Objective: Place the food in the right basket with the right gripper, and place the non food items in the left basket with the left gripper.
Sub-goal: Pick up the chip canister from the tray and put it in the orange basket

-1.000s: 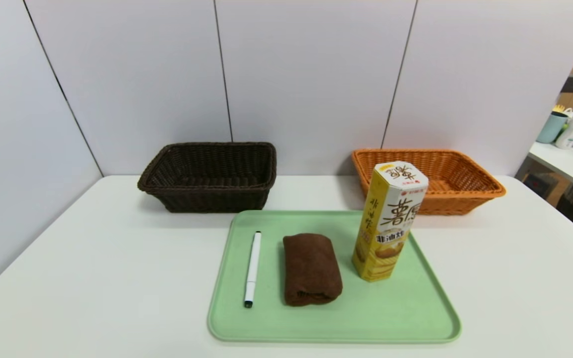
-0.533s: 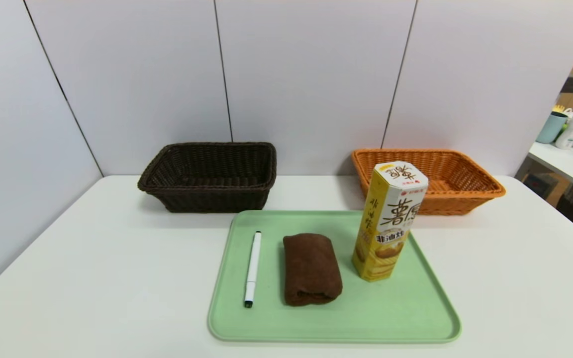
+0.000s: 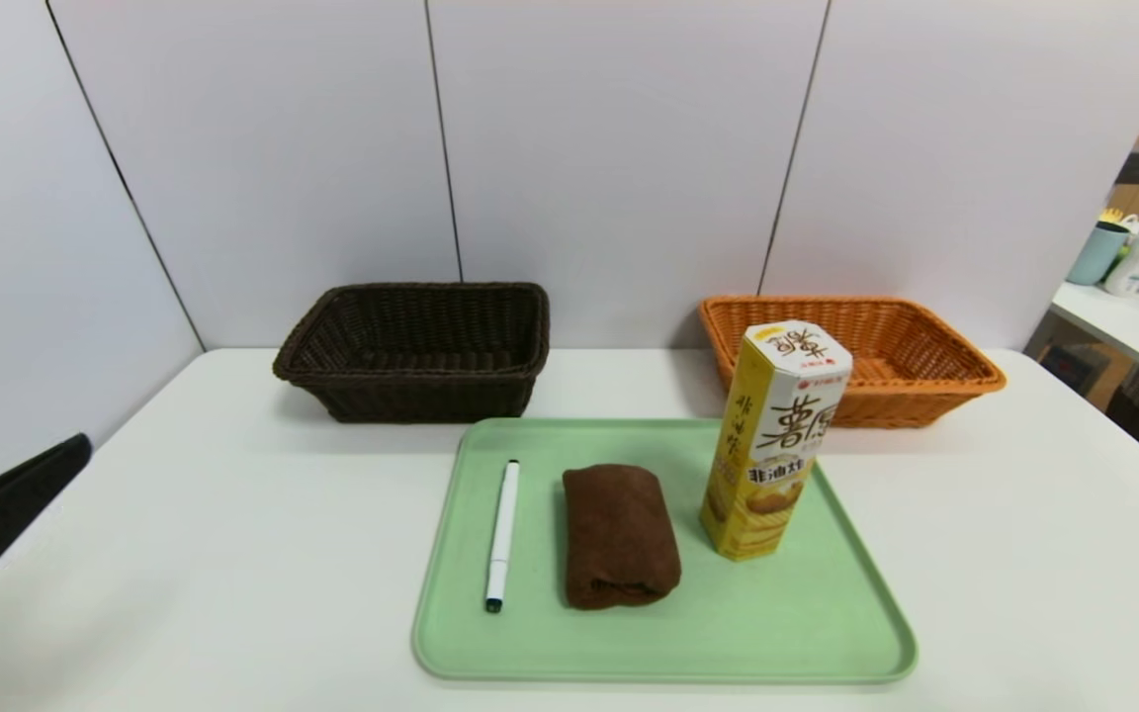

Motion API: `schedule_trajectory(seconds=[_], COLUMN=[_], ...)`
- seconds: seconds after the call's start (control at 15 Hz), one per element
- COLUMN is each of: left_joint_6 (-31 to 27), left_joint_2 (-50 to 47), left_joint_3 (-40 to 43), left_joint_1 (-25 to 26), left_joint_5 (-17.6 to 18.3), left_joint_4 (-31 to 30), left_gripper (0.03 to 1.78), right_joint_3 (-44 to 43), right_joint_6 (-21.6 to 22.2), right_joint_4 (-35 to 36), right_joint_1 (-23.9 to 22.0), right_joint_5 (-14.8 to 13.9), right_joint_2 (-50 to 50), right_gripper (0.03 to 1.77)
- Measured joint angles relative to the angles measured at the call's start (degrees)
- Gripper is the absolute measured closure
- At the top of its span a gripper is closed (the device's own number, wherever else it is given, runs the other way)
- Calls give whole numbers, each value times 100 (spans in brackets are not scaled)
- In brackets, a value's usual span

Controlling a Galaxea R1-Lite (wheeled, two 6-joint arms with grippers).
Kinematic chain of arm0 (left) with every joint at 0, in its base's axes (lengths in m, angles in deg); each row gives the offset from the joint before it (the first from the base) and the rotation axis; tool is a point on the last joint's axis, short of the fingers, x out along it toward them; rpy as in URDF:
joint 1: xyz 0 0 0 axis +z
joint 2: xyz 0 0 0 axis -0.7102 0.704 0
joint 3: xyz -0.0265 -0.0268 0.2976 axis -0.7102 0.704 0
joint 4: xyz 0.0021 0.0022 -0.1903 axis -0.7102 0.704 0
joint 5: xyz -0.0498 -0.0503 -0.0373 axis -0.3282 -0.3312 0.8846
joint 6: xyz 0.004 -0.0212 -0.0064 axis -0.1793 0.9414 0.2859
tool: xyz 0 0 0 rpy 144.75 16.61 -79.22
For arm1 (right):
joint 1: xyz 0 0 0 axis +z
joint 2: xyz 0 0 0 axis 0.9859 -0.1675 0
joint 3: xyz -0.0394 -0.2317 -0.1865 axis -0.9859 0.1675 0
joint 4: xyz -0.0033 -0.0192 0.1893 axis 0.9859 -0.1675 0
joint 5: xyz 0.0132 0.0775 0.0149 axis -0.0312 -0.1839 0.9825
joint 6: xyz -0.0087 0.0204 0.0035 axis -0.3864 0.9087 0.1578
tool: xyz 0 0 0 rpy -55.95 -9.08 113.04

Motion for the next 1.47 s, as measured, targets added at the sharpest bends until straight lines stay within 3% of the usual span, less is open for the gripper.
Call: schedule_trajectory(seconds=[0.2,0.53,0.8,0.93,1.27,1.47], left_joint_6=[57,271,377,393,566,635], left_joint_2=[378,621,877,1165,2046,2345], left_joint_3=[284,452,461,458,635,655], left_joint_1=[-322,-744,-1109,-1295,-2232,-2444], left_joint_5=[-111,-180,-227,-386,-1172,-1226], left_joint_4=[-215,-227,-330,-719,-1971,-2208], left_gripper=[12,12,12,12,12,12], right_joint_3=[116,358,494,513,579,596], right_joint_6=[30,63,78,199,478,474], right_joint_4=[207,731,1054,1220,1813,1846], right_joint_1=[13,129,358,525,1087,1287], right_joint_5=[411,719,784,789,786,883], right_joint_2=[-246,-706,-1020,-1215,-1649,-1781], right_gripper=[10,10,10,10,10,10])
